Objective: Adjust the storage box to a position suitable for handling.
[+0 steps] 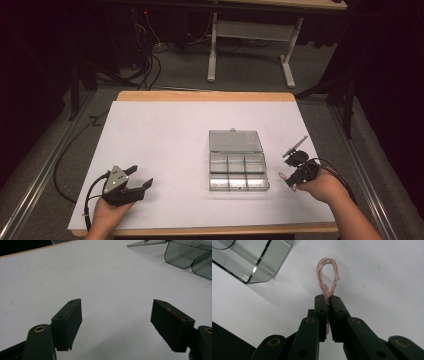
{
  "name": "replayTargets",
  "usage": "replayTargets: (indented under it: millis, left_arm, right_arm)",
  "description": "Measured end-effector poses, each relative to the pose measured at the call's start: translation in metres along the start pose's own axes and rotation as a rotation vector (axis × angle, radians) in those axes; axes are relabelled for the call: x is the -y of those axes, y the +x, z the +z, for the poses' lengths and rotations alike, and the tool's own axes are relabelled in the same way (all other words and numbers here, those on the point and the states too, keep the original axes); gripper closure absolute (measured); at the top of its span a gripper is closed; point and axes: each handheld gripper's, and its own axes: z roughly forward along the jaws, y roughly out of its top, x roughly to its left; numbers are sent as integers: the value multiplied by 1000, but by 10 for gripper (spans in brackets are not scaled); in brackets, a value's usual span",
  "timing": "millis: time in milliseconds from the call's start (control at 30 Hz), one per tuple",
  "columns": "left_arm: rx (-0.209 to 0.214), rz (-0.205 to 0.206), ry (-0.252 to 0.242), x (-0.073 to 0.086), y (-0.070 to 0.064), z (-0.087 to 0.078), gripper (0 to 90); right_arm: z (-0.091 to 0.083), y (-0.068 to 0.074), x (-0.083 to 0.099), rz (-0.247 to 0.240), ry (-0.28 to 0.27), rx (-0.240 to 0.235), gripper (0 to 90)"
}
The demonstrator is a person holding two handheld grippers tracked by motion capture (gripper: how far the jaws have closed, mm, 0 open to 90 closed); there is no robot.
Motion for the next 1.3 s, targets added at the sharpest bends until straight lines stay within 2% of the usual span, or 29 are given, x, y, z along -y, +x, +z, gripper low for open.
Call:
replayTargets:
  millis: [267, 300, 533, 667, 767, 800, 1000, 1033, 1300]
  left_arm:
    - [1, 2, 2, 0, 0, 0, 259]
    - [1, 3, 1, 0, 0, 0, 259]
    - [2, 3, -2, 0, 0, 0, 258]
    - [4, 4, -2, 0, 0, 0, 257]
    - [4, 3, -3, 0, 0, 0, 257]
    - [3, 3, -4, 0, 0, 0, 256]
    - [4, 6, 0, 0, 0, 0, 257]
    - [4, 6, 1, 0, -1, 0, 257]
    - [2, 6, -3, 0, -1, 0, 257]
  right_arm:
    - [-4, 3, -1, 17, 5, 4, 855]
    - [-5, 3, -2, 2, 0, 4, 855]
    - [-14, 6, -6, 4, -3, 13, 855]
    - [-19, 8, -7, -11, -6, 19, 855]
    - [-23, 11, -8, 7, 2, 23, 855]
    - [-23, 11, -9, -7, -1, 24, 855]
    - [-29, 13, -11, -15, -2, 20, 855]
    - [-31, 15, -11, -3, 4, 22, 855]
    - [-40, 21, -15, -27, 7, 28, 854]
